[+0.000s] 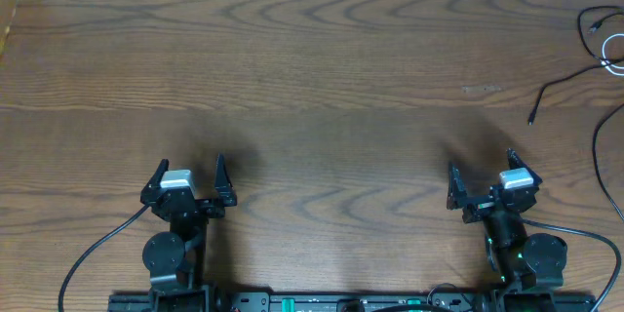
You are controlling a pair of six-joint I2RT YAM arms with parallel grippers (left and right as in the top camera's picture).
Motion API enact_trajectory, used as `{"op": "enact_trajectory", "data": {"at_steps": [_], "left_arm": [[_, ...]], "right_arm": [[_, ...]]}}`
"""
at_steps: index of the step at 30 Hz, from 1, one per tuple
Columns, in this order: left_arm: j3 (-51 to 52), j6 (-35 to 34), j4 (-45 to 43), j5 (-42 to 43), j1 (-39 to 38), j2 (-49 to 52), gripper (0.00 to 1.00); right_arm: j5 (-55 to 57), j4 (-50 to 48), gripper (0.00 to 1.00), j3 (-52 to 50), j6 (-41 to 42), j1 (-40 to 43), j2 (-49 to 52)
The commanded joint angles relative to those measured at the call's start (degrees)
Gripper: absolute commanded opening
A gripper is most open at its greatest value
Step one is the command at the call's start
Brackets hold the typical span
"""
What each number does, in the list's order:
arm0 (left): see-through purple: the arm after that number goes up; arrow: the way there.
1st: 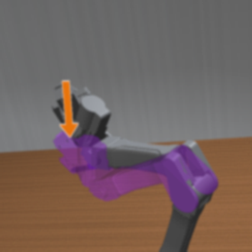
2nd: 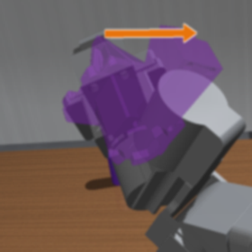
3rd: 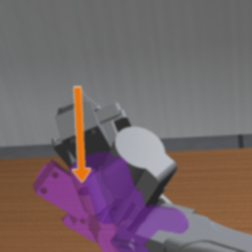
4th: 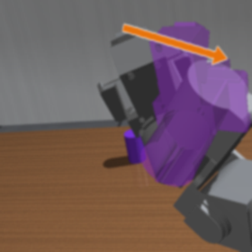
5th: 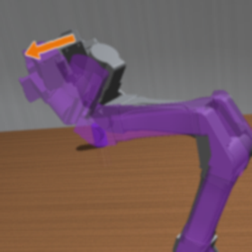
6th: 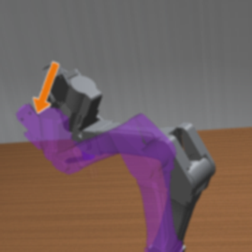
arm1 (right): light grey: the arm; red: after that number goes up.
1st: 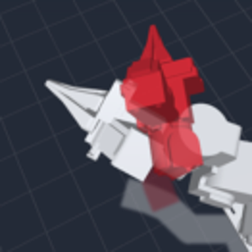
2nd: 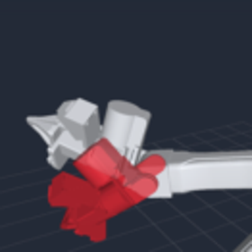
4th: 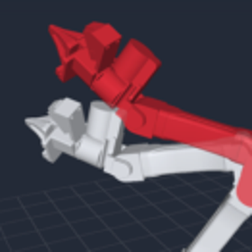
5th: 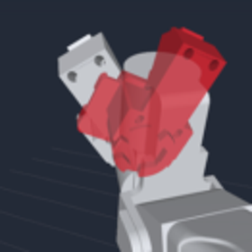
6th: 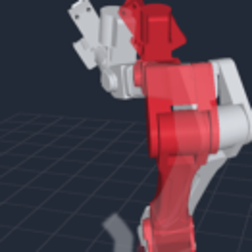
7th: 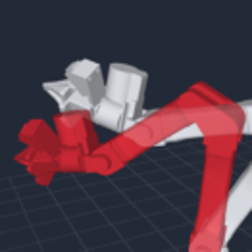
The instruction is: Untangle cables
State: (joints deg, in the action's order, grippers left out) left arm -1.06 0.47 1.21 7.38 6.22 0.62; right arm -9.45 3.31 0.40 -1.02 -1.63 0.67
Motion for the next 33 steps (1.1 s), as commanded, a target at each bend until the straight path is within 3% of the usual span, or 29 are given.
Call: {"op": "enact_trajectory", "data": {"at_steps": [1,33], "left_arm": [[0.8,1.0,2.2,0.7,-0.2,-0.5,0.99],[0.8,1.0,2.2,0.7,-3.8,-0.4,0.99]], "right_arm": [[-0.5,0.2,0.99,-0.1,0.5,0.0,-0.4],[-0.5,0.2,0.99,-0.1,0.6,0.0,-0.4]]}}
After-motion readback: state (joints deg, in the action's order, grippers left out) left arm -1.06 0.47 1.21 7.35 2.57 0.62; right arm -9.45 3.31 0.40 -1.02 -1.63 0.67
